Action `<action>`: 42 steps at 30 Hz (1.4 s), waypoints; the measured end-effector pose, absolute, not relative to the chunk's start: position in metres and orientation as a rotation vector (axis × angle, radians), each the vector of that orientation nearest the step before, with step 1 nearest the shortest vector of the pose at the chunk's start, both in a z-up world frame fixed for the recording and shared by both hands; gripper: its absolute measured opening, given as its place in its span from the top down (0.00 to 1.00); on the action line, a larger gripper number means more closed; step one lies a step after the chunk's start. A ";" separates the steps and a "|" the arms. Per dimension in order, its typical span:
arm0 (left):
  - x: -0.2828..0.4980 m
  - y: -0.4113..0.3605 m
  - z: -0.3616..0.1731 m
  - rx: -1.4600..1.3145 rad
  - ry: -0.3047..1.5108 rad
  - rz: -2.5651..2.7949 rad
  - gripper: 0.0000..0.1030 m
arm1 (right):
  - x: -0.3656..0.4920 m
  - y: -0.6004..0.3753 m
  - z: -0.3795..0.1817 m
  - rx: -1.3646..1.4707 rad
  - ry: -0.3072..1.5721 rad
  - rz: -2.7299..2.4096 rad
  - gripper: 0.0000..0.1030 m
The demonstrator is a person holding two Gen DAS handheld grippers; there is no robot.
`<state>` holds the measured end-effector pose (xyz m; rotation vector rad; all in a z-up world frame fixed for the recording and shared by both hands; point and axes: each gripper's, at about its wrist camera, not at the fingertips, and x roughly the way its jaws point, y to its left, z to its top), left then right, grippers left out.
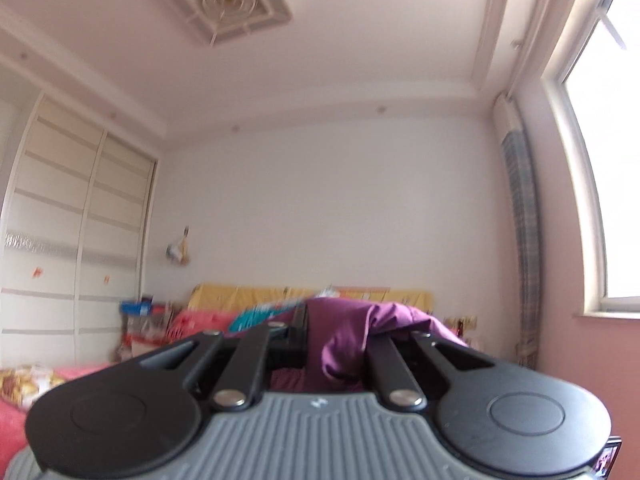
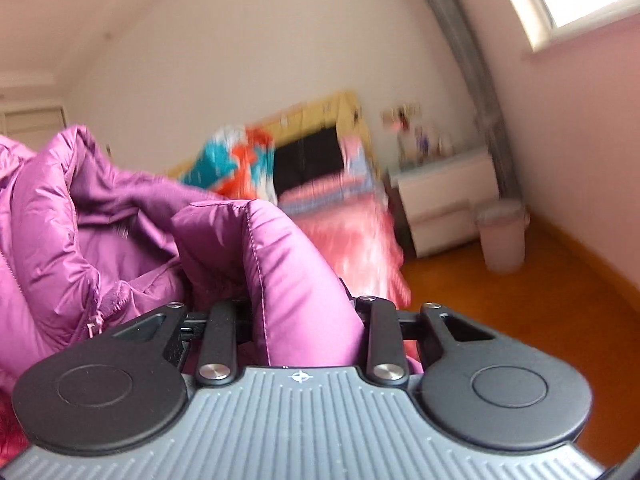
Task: Fold large clothes
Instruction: 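Lift the purple jacket high with both grippers, shaking it out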
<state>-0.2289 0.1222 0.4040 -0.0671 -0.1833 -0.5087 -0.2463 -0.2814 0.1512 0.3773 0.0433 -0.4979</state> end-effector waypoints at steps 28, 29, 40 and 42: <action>0.003 0.151 0.362 -0.060 -0.005 -0.120 0.95 | -0.184 -0.293 0.347 -0.002 -0.191 -0.450 0.67; 0.019 0.149 0.350 -0.062 0.017 -0.111 0.95 | -0.157 -0.291 0.337 -0.016 -0.161 -0.447 0.67; 0.162 0.132 0.208 0.023 0.271 0.034 0.95 | 0.007 -0.250 0.241 -0.135 0.111 -0.434 0.67; 0.162 0.141 0.192 0.031 0.304 0.056 0.95 | 0.027 -0.243 0.224 -0.158 0.162 -0.443 0.64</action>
